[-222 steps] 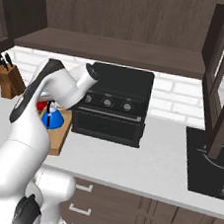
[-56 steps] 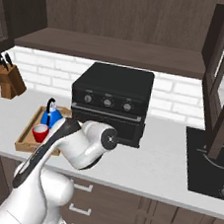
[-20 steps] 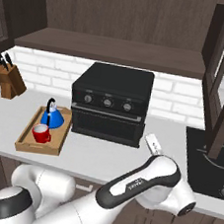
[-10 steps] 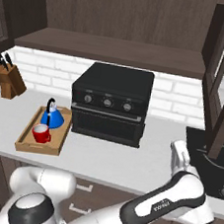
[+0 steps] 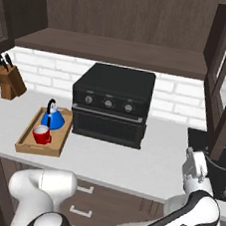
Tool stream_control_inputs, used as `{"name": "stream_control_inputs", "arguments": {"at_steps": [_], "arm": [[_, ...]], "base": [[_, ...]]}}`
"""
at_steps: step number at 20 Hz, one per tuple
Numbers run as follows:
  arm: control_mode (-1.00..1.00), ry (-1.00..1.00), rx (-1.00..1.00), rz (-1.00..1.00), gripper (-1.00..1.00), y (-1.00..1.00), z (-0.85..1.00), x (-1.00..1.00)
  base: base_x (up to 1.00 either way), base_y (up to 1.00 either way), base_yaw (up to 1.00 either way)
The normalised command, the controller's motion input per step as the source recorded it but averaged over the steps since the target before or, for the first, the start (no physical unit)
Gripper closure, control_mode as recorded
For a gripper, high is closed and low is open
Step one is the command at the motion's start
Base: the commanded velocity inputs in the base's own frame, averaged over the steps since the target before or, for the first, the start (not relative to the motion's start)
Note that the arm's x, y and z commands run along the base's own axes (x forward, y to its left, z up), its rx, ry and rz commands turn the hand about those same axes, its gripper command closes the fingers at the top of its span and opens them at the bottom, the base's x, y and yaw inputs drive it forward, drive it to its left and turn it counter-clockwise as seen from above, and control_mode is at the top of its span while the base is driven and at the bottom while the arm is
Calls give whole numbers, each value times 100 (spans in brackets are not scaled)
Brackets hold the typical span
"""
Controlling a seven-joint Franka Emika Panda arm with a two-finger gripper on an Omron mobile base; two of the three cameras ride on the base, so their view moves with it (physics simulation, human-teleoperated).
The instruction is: Pick the kettle from the counter and place it on the tray. Then pick the mug from the cabinet and place it on the tray. Then close the cabinet doors.
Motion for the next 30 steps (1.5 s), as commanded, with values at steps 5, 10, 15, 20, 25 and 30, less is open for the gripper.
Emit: {"name": "stream_control_inputs", "arguments": {"at_steps": [5, 10, 15, 20, 25, 30], "arm": [[-100, -12, 25, -3, 100, -42, 19, 5], [-100, -7, 23, -2, 100, -43, 22, 0], [-100, 0, 9, -1, 100, -37, 0, 0], [-100, 0, 12, 0, 100, -22, 6, 0], [-100, 0, 7, 0, 100, -20, 14, 1], [-100, 1, 8, 0, 100, -19, 2, 16]], "base": [[0, 0, 0], [0, 0, 0], [0, 0, 0], [0, 0, 0], [0, 0, 0], [0, 0, 0]]}}
